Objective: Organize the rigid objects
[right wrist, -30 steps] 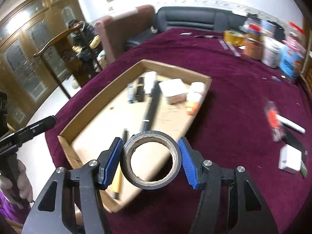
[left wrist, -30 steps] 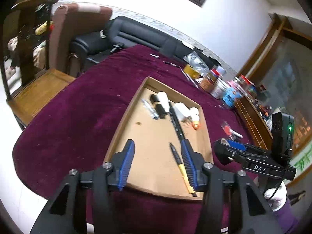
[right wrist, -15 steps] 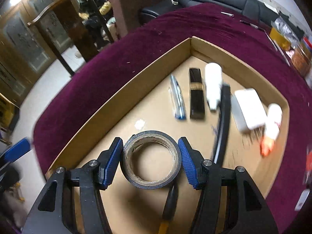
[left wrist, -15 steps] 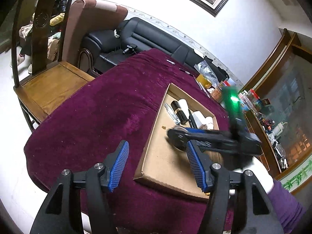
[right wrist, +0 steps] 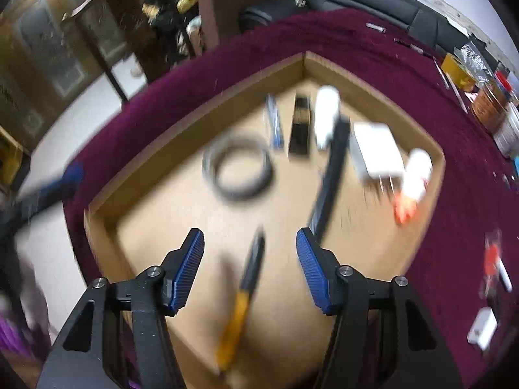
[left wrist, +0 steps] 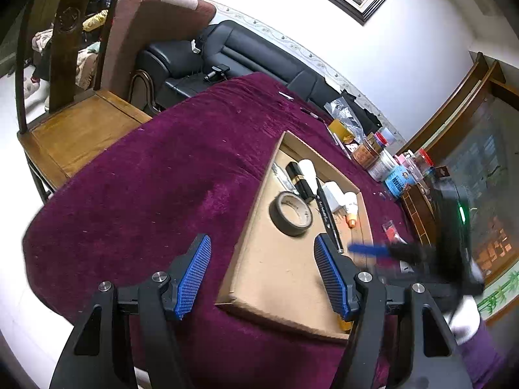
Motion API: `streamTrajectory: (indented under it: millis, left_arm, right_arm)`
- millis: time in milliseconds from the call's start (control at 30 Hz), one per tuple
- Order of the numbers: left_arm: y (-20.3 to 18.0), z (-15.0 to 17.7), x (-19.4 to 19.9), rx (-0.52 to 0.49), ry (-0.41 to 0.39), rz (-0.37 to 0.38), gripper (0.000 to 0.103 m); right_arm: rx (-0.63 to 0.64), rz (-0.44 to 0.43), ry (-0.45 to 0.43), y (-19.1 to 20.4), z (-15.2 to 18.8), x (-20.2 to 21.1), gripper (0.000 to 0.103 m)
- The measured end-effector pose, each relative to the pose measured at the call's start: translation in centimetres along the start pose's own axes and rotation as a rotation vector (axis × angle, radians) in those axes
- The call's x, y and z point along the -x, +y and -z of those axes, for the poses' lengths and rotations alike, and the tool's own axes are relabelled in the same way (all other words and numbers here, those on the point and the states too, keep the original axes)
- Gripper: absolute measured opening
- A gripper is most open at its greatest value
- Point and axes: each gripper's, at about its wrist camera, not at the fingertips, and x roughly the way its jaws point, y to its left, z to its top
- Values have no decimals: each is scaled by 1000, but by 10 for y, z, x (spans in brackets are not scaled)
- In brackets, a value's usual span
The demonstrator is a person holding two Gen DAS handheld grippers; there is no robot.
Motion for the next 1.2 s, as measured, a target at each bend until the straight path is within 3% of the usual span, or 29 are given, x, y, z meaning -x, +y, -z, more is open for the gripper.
streamTrajectory:
  millis: [100,167,200,233,333,500,600,700,833,933,1067,1133,1167,1200]
  left_arm:
    - [-9,2,-5,-4,16,19,60]
    - [-16,4,-7,-16,29,27,60]
    - [-19,5,-7,-21,31,28,60]
    - [-23,6,-5,-27,30,28,60]
    - [-26,6,3,-39,17,19,60]
    - [-20,3,11,-28,-2,3,60]
    - [-17,3,11,-11,7,3,60]
    - [-16,4,13,-13,9,3,60]
    - [-20,2,12,-33,6,-6,62]
    - [-22,2,4,-25,25,0,64]
    - [-39,6,3,-64,34,5,64]
    - [-50,8,4,-93,33,0,64]
    - [-55,10,5,-105,35,-3,64]
    - [-61,11,4,-116,39,-3,64]
  right_arm:
    - [45,29,31,10,25,3,58]
    - [71,51,42,15,33,-2,47]
    - [79,62,49,16,34,-5,32]
    - [72,67,65,16,36,-10,24]
    - [56,68,54,15,34,-13,10]
    - [-17,63,42,6,7,-27,7]
    - [-43,113,14,0,-18,-41,7]
    - [-86,68,13,-12,-40,-50,7]
    - [-84,72,-106,-13,-32,-12,8]
    - [-51,155,-227,-21,-15,24,18]
    - [-127,272,-438,-47,20,76,23]
    - [-185,323,-582,-65,44,102,46]
    - [-213,333,-650,-75,59,110,82]
    - [-245,347,-707,-85,71,115,102]
